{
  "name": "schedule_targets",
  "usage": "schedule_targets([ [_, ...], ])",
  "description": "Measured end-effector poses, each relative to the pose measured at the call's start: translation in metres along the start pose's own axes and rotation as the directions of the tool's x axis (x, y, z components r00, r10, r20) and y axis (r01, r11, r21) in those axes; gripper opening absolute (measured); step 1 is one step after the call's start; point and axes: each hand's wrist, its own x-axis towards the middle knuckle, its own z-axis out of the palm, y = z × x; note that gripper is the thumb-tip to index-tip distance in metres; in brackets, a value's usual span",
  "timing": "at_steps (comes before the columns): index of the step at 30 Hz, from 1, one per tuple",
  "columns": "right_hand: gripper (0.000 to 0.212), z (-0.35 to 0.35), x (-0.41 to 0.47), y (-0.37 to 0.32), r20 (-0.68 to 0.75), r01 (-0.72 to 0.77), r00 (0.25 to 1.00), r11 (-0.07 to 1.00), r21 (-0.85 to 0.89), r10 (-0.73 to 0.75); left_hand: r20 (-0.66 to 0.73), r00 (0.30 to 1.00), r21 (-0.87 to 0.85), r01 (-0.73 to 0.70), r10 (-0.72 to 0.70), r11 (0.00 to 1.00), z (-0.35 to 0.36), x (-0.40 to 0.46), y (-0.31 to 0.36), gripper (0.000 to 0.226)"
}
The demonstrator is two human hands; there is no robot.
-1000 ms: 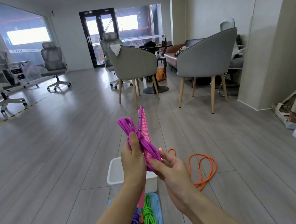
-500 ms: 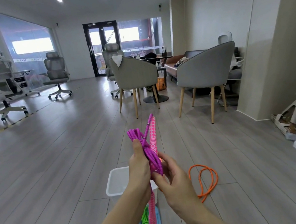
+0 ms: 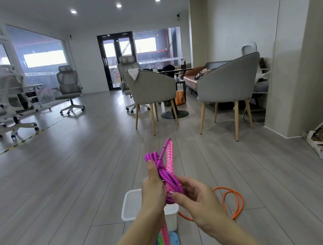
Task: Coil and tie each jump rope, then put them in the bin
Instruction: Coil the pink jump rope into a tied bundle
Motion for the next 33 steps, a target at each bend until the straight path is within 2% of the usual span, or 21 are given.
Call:
schedule_targets([
  [3,0.033,-0.012,0.006,-0.001,0.006,0.054,0.999,0.995,-0.083,-0.053,0.029,0.995,-0.023,0.092,-0.091,0.996,0.001,-0.004,0.01,0.08],
  [8,0.02,-0.017,0.006,-0.001,0.02,0.165,0.986,0.955,-0.248,-0.165,0.028,0.991,-0.095,0.13,-0.127,0.987,0.007,-0.009,0.015,0.072],
  [9,0.02,-0.017,0.005,0.001,0.012,0.195,0.979,0.915,-0.353,-0.204,0.027,0.992,-0.096,0.128,-0.126,0.987,0.007,-0.01,0.013,0.073],
  [11,0.023,-0.017,0.004,0.002,0.014,0.273,0.945,0.767,-0.58,-0.326,0.027,0.994,-0.101,0.11,-0.107,0.989,0.008,-0.01,0.009,0.077],
  [12,0.024,-0.016,0.004,0.002,0.016,0.293,0.93,0.714,-0.636,-0.367,0.028,0.995,-0.114,0.098,-0.096,0.989,0.008,-0.01,0.006,0.077],
  [14,0.02,-0.012,0.005,0.001,0.001,0.295,0.92,0.689,-0.662,-0.392,0.03,0.997,-0.153,0.079,-0.075,0.985,0.008,-0.01,0.003,0.074],
  [17,0.014,-0.009,0.007,0.003,-0.073,0.228,0.938,0.763,-0.605,-0.338,0.075,0.997,-0.191,0.032,-0.018,0.981,0.009,-0.01,-0.001,0.076],
  [19,0.017,-0.01,0.008,0.002,-0.1,0.169,0.958,0.808,-0.564,-0.27,0.085,0.996,-0.182,-0.016,0.032,0.983,0.009,-0.011,-0.001,0.077],
  [22,0.02,-0.013,0.006,0.001,-0.07,0.173,0.963,0.799,-0.576,-0.259,0.071,0.993,-0.151,-0.078,0.089,0.985,0.011,-0.009,-0.001,0.075],
  [24,0.018,-0.014,0.005,0.0,-0.04,0.138,0.982,0.845,-0.517,-0.184,0.045,0.993,-0.126,-0.104,0.11,0.987,0.008,-0.004,-0.005,0.073],
  [26,0.018,-0.014,0.006,-0.004,0.012,0.04,0.999,0.946,-0.32,-0.038,0.018,0.994,-0.102,-0.103,0.106,0.989,0.005,-0.001,-0.007,0.073],
  [28,0.035,-0.015,0.011,-0.006,-0.006,-0.054,0.999,0.994,-0.092,0.053,0.024,0.994,-0.088,-0.103,0.105,0.991,0.005,-0.001,-0.011,0.071],
  [31,0.043,-0.02,0.017,-0.009,-0.047,-0.132,0.988,0.956,0.263,0.149,0.078,0.989,-0.022,-0.122,0.123,0.992,0.015,-0.008,-0.02,0.073],
  [33,0.049,-0.026,0.02,-0.005,-0.113,-0.12,0.981,0.952,0.28,0.157,0.124,0.984,0.035,-0.134,0.129,0.99,0.022,-0.012,-0.028,0.082],
])
